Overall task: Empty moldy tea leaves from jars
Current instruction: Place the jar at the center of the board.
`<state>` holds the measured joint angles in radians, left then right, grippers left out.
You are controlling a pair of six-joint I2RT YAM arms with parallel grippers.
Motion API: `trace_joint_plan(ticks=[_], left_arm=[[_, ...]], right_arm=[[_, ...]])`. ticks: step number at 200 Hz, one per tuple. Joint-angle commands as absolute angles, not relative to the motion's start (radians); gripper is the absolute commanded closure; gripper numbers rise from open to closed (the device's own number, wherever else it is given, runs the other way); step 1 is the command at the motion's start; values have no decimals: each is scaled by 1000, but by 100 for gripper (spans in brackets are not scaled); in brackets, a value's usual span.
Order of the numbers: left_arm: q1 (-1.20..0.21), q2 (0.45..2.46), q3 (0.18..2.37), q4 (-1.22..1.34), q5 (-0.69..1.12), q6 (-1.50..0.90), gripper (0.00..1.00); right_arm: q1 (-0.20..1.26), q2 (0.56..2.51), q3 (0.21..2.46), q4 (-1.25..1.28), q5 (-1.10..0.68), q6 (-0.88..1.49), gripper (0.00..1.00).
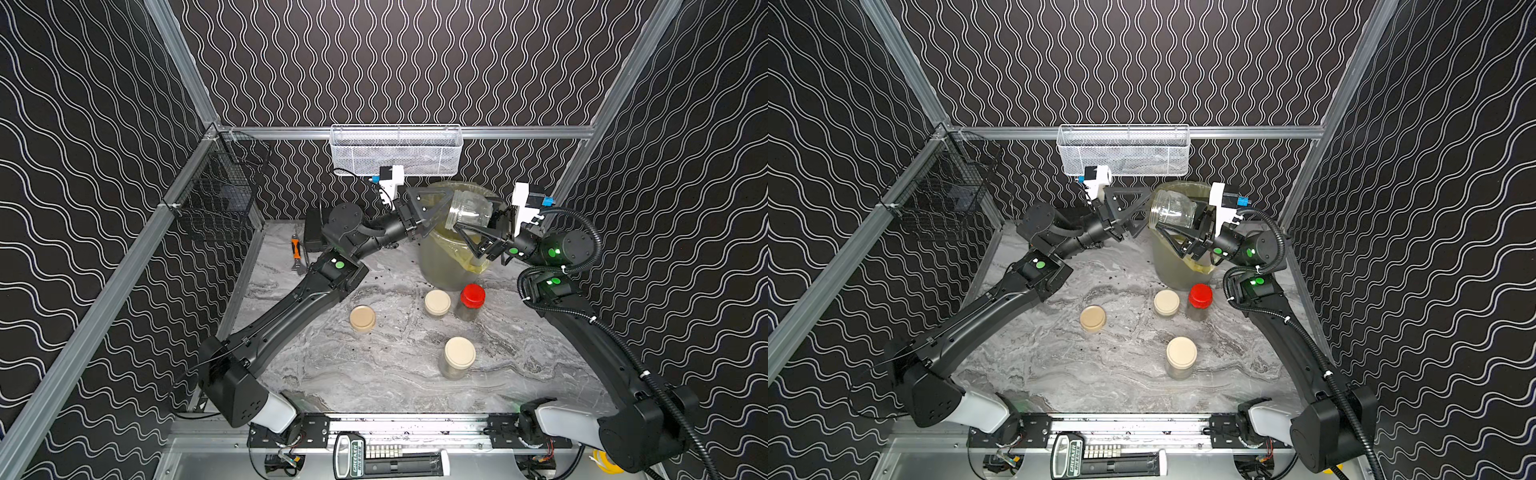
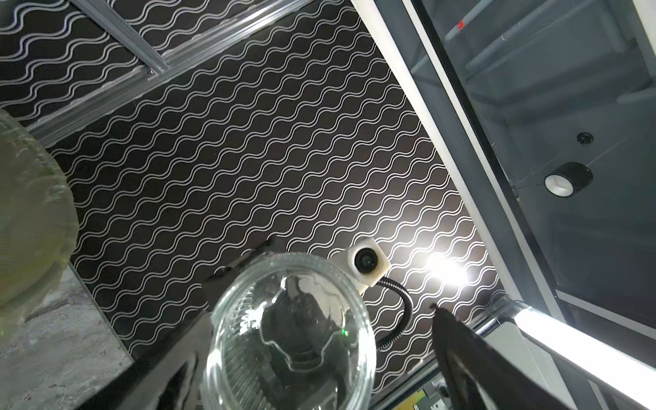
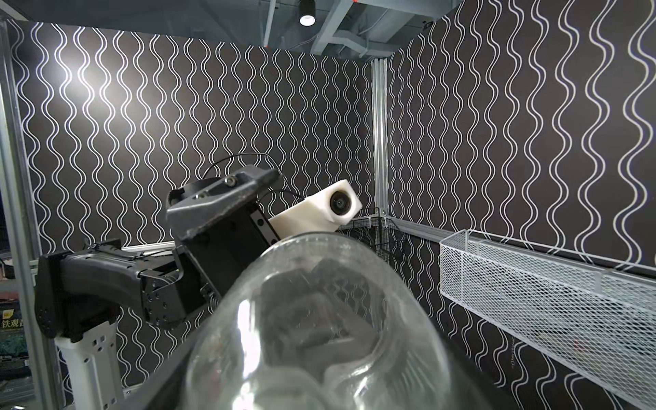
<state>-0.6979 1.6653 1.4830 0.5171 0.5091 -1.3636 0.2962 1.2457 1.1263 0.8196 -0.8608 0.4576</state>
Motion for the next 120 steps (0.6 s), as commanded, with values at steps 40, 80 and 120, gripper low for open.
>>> trace_joint_plan(ticks=[40,80,120], left_arm=[[-724,1719,1493,566,559,-1437,1],[-724,1729,1518,571,589,-1439,18],[-724,1716,1541,523,593,-1405,35]], right_arm=[[306,1270,1149,861,-885,443,100],[307,1279,1132,865,-891,444,100],[311,1275,1126,797,-905,399,100]])
